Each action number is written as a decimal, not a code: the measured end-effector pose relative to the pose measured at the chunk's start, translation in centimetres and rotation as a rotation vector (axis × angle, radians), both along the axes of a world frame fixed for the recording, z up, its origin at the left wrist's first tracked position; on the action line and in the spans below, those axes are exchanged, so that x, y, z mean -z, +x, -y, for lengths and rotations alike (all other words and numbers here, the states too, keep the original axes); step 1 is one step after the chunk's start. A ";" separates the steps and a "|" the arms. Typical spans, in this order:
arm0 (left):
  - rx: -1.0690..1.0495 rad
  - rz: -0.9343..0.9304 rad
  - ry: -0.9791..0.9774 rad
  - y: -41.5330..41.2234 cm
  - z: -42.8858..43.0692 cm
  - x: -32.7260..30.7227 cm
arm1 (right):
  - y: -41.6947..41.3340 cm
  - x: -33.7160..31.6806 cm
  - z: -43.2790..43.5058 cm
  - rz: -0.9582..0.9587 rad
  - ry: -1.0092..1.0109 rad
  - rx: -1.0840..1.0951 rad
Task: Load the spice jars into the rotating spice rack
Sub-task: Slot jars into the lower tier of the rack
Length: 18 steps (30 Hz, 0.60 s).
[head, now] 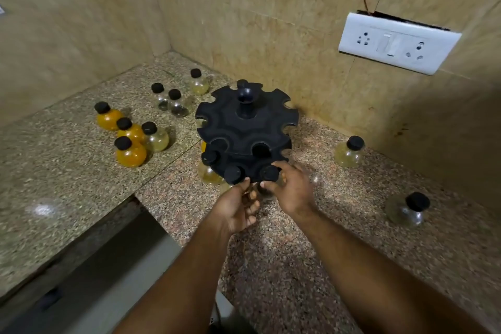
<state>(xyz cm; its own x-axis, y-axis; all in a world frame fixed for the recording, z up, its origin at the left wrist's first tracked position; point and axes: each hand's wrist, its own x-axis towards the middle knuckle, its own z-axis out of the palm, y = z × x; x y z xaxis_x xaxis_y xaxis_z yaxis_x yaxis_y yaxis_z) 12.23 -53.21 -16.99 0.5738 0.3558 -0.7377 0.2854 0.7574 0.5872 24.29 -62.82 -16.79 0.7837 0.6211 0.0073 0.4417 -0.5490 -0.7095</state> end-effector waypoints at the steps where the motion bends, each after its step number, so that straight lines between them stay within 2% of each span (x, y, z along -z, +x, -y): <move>1: 0.010 0.003 -0.003 0.0 0.1 -0.2 | 0.1 0.0 -0.2 -0.007 0.000 0.012; 7: 0.036 0.010 0.047 0.5 0.8 0.1 | 0.8 0.4 -0.2 -0.021 -0.009 0.075; 9: -0.012 0.006 0.178 1.0 1.9 0.9 | 0.9 0.8 0.2 -0.018 -0.009 0.079; 12: -0.045 -0.033 0.476 2.3 4.5 2.5 | 1.2 1.5 1.6 -0.049 0.035 0.109; 18: 0.186 -0.089 0.692 5.1 8.0 4.2 | 2.0 2.8 7.4 -0.074 0.060 0.281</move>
